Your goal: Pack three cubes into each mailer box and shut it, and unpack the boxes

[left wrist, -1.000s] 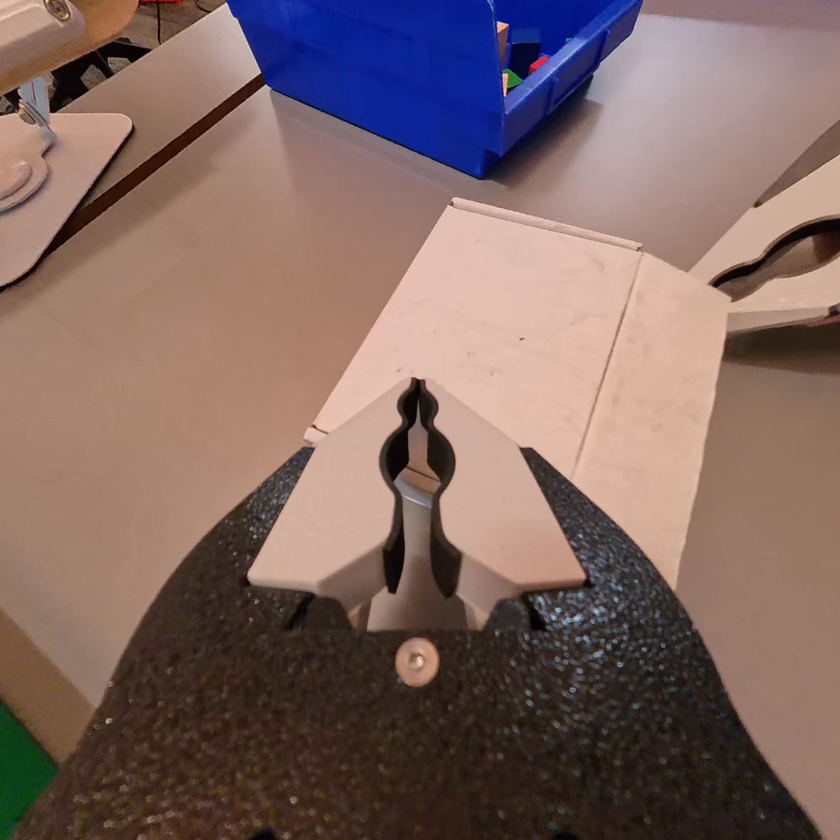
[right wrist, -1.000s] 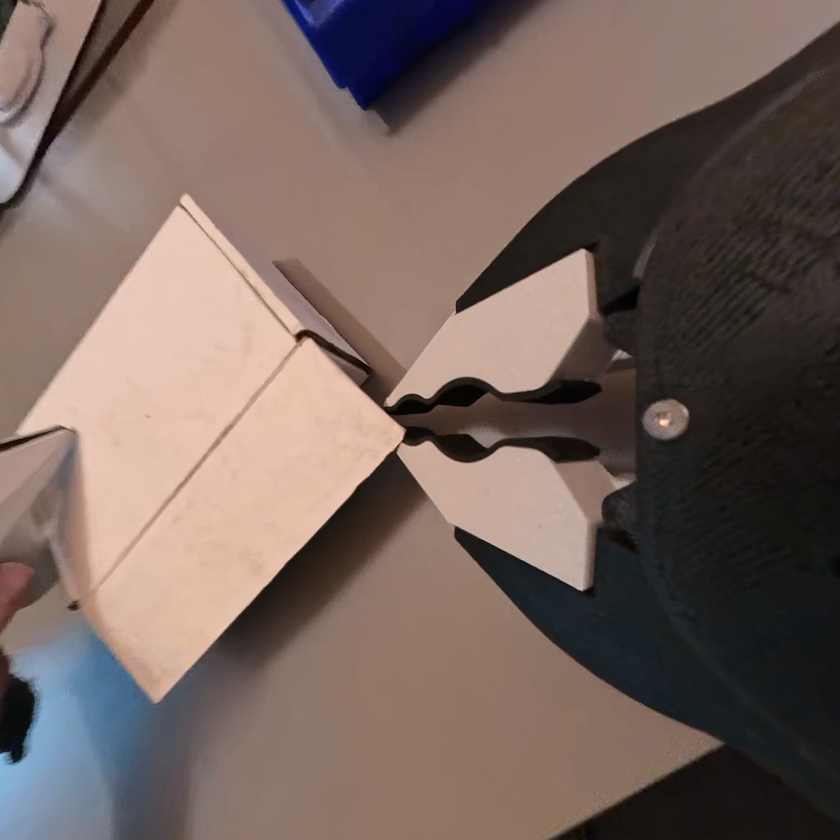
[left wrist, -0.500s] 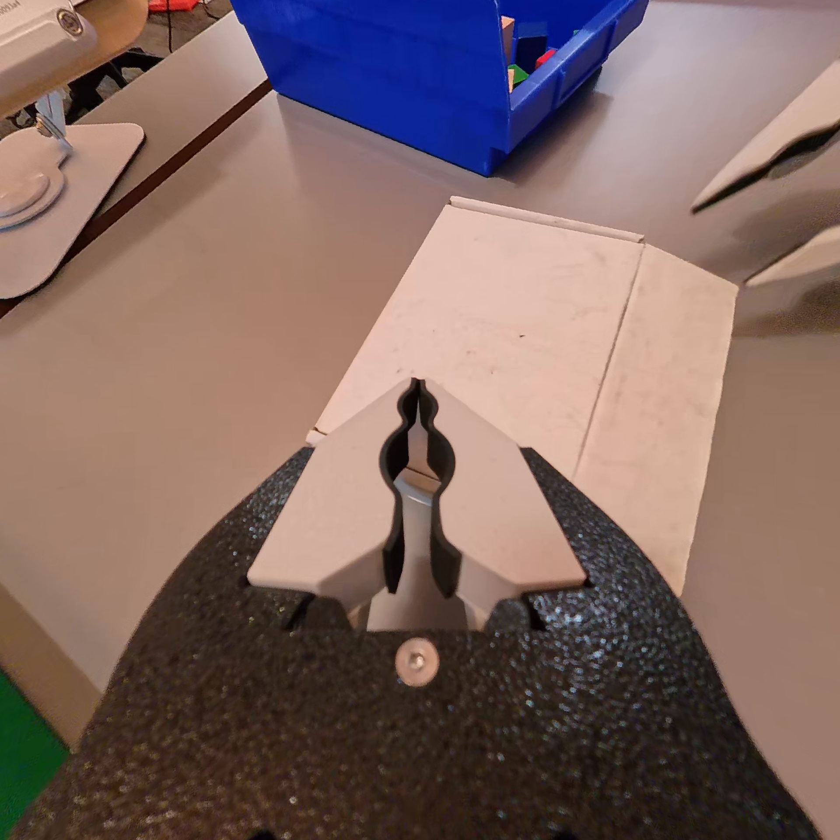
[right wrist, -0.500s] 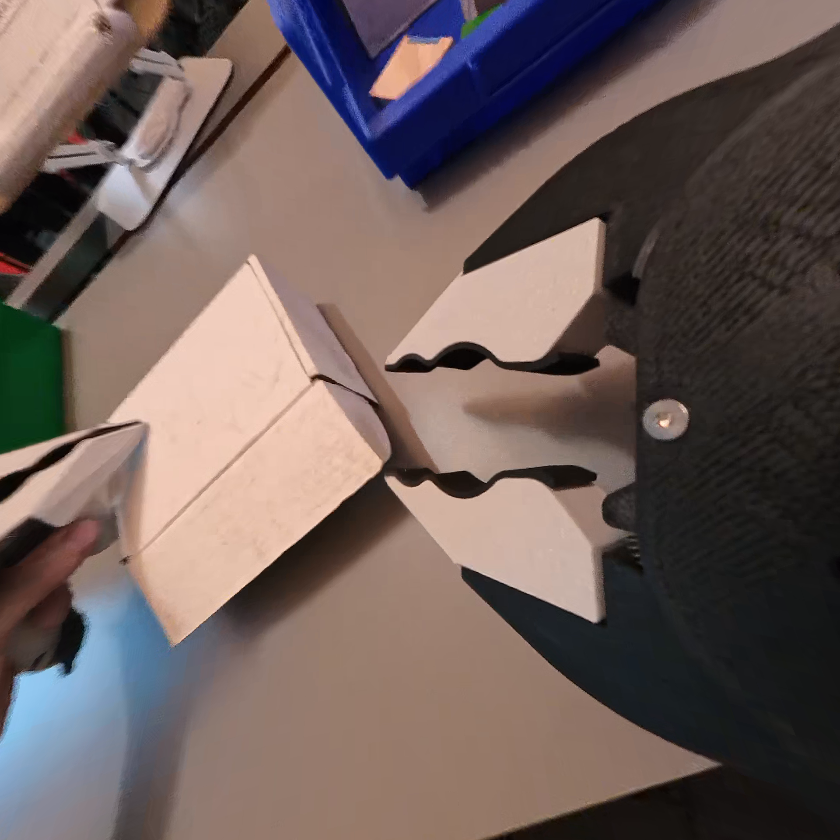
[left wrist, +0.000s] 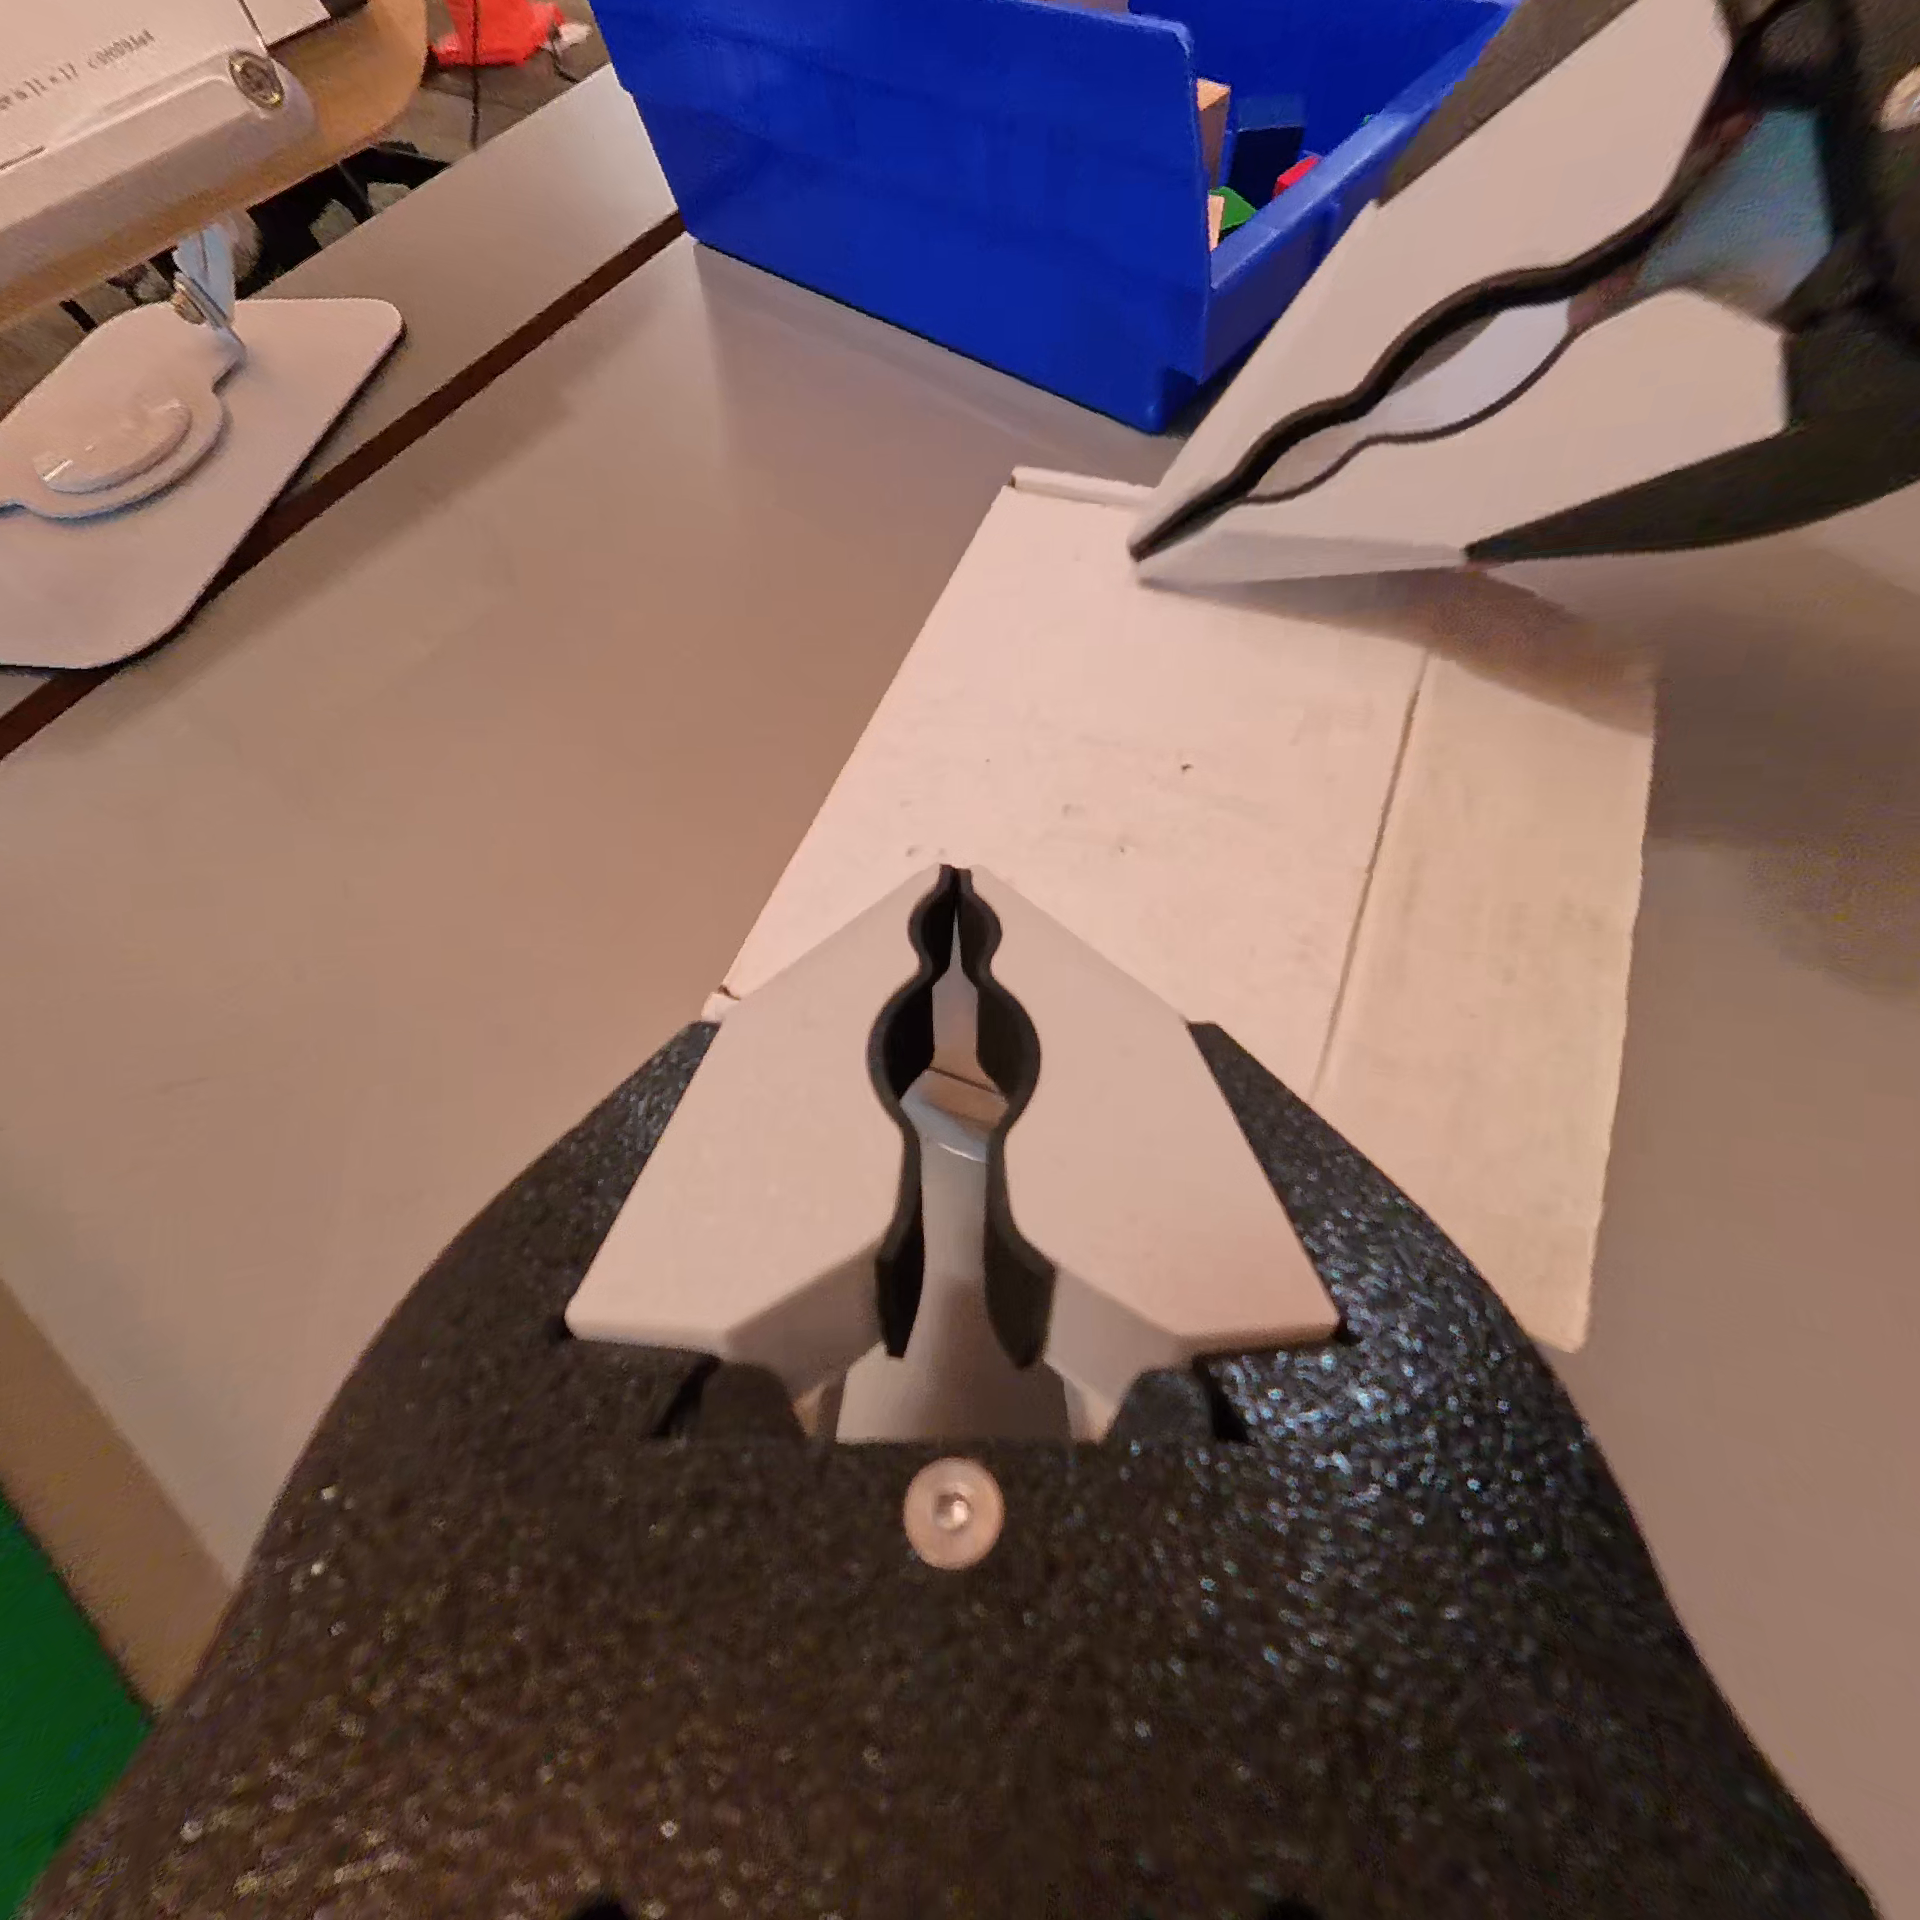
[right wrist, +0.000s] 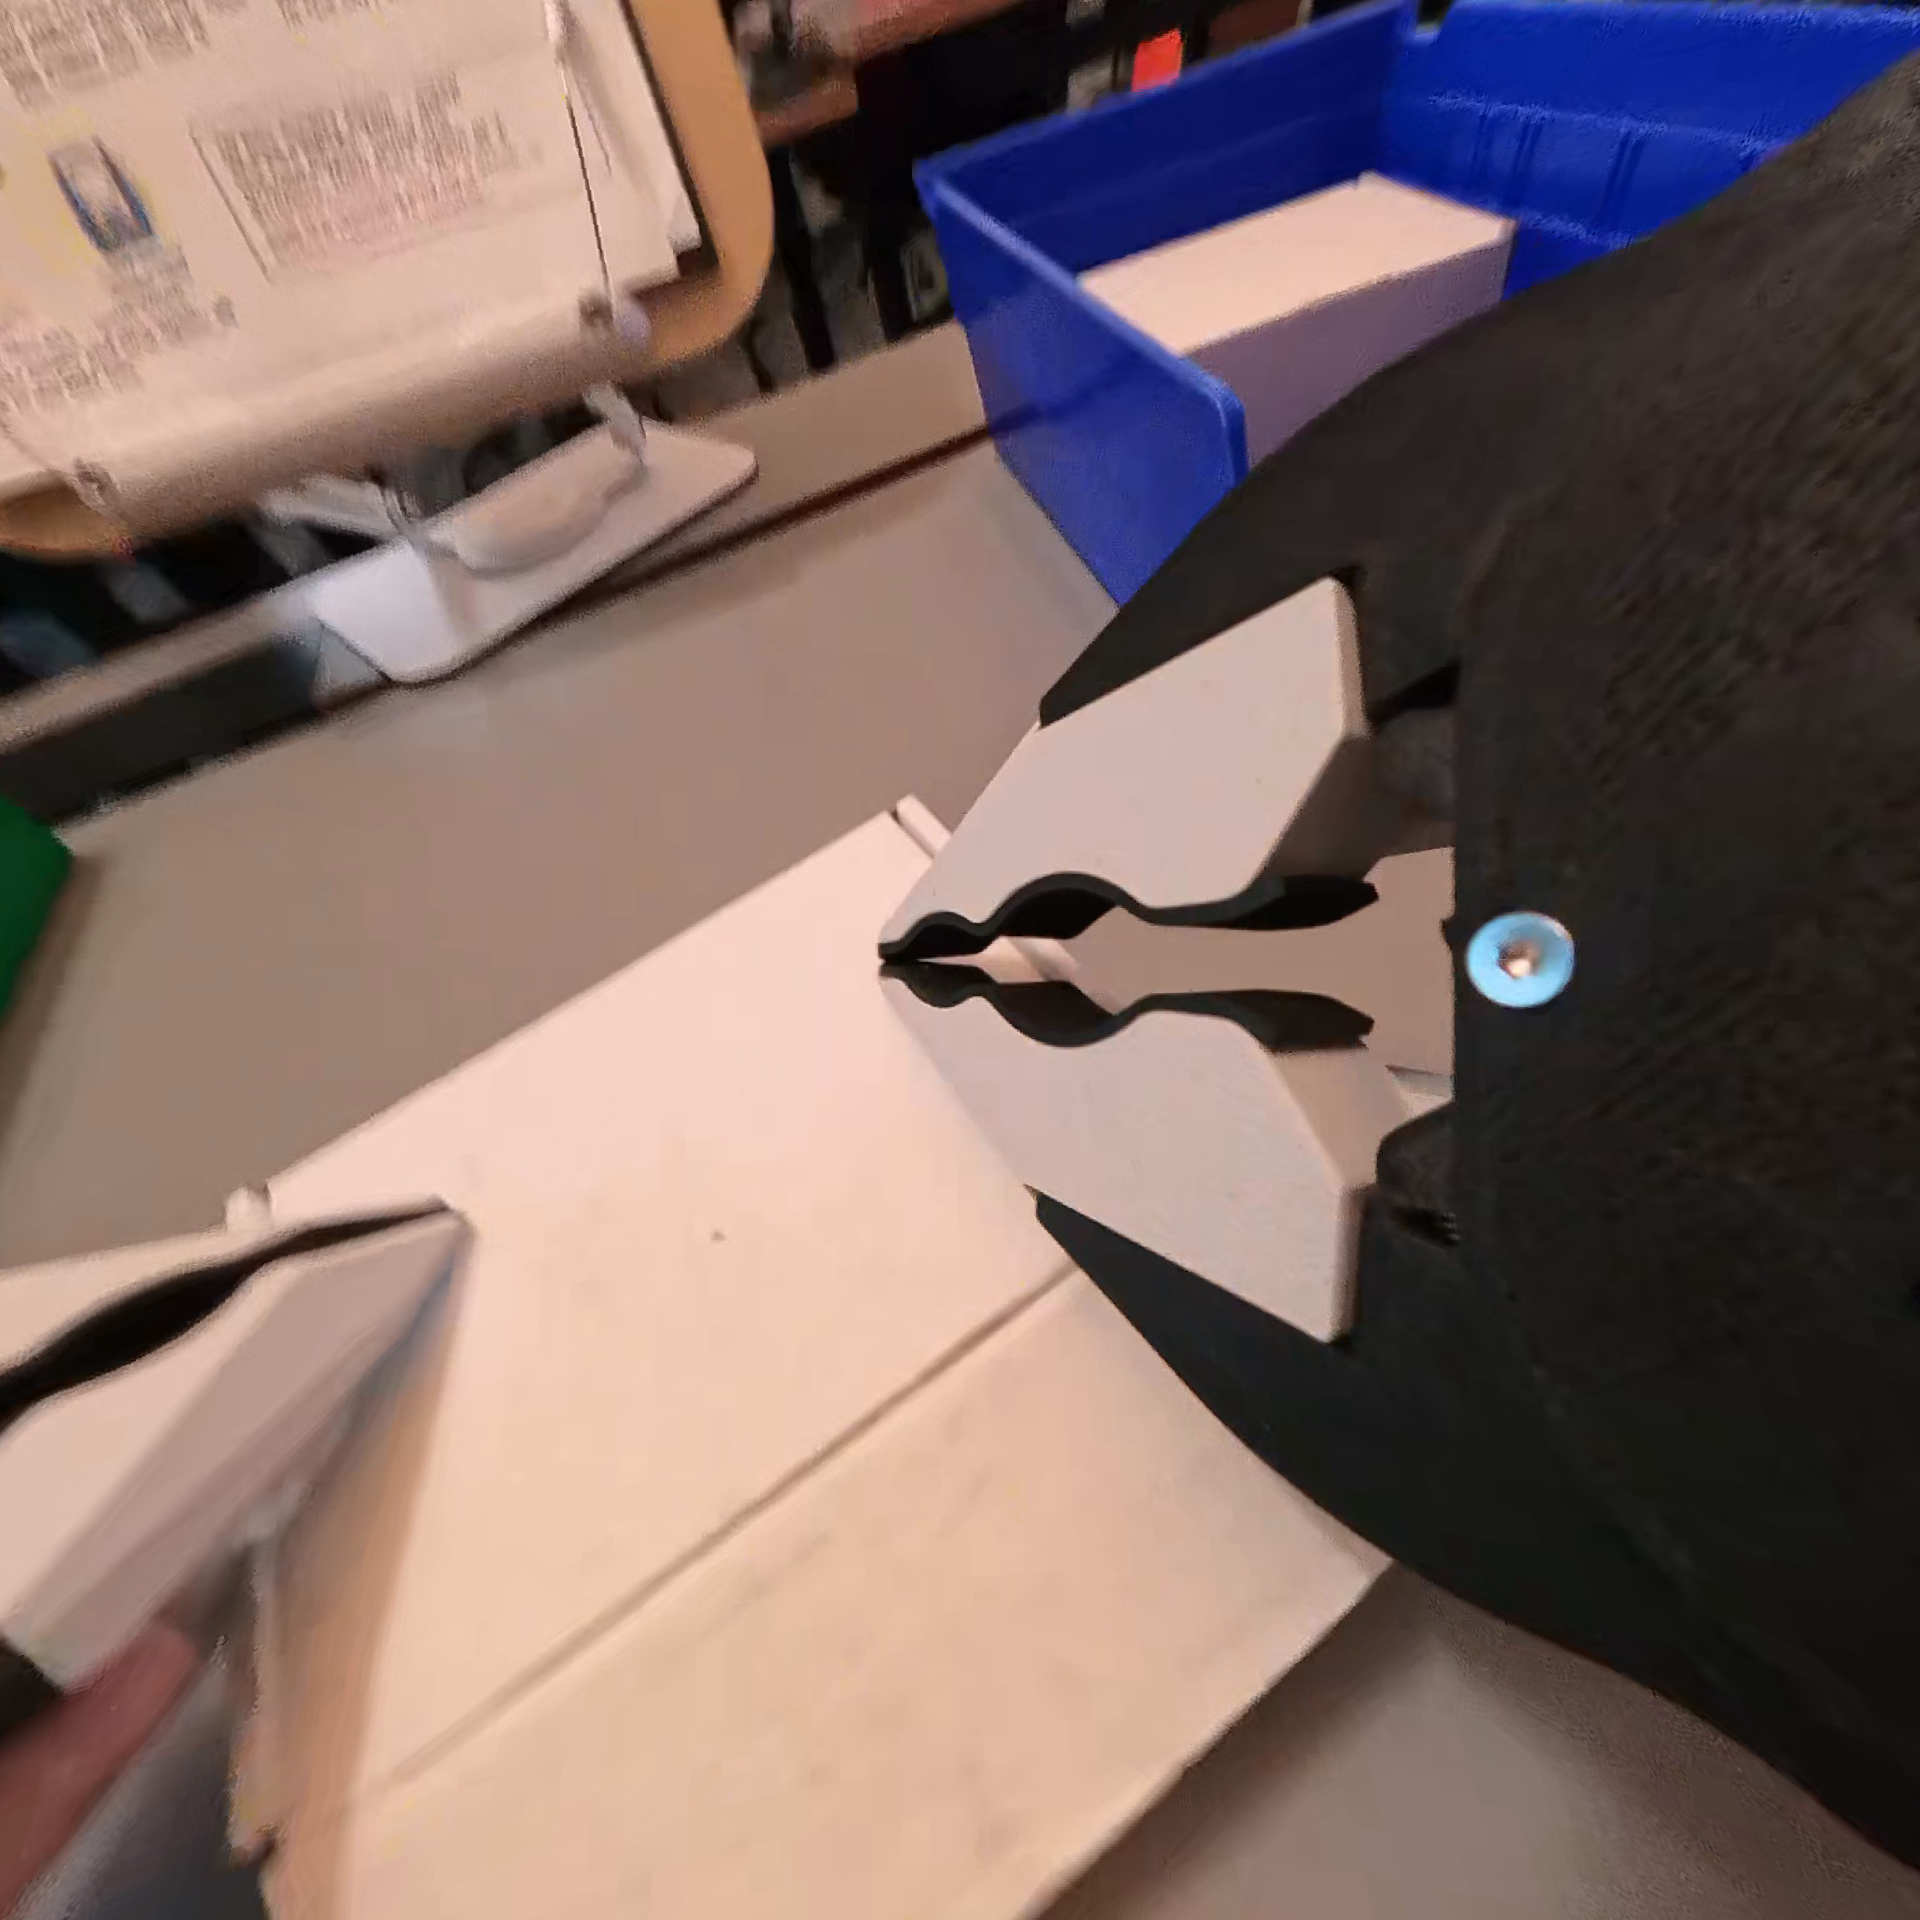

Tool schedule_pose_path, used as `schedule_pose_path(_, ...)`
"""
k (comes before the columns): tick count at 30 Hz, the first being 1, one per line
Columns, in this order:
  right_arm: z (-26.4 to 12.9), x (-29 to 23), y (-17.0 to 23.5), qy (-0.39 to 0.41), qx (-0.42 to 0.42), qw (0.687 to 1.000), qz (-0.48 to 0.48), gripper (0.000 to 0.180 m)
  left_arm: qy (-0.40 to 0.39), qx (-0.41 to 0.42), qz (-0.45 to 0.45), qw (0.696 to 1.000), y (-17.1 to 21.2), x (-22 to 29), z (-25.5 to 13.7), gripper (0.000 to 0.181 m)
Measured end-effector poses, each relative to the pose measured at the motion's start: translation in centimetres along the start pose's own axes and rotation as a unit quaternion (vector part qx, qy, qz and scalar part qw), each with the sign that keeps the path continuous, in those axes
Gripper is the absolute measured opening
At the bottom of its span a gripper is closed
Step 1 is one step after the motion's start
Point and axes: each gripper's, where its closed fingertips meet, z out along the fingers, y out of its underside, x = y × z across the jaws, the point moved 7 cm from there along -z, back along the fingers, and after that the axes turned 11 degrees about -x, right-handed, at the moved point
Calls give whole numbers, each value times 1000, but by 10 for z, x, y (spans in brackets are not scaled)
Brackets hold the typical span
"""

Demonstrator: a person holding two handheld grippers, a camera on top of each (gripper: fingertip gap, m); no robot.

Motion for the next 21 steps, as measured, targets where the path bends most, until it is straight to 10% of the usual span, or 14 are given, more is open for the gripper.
schedule_pose_path(1, 2, 1, -1, 12, 0, 1000, -2, 0, -7, 5, -1, 1000, 1, 0, 0, 0)
schedule_pose_path(8, 3, 2, 0, -4, 6, 999, 33, 0, -67, 119, -9, 991, 29, 17, -49, 18)
schedule_pose_path(21, 3, -1, -2, 23, -8, 999, 21, 0, -132, -72, 53, 987, 77, 86, -41, 36)
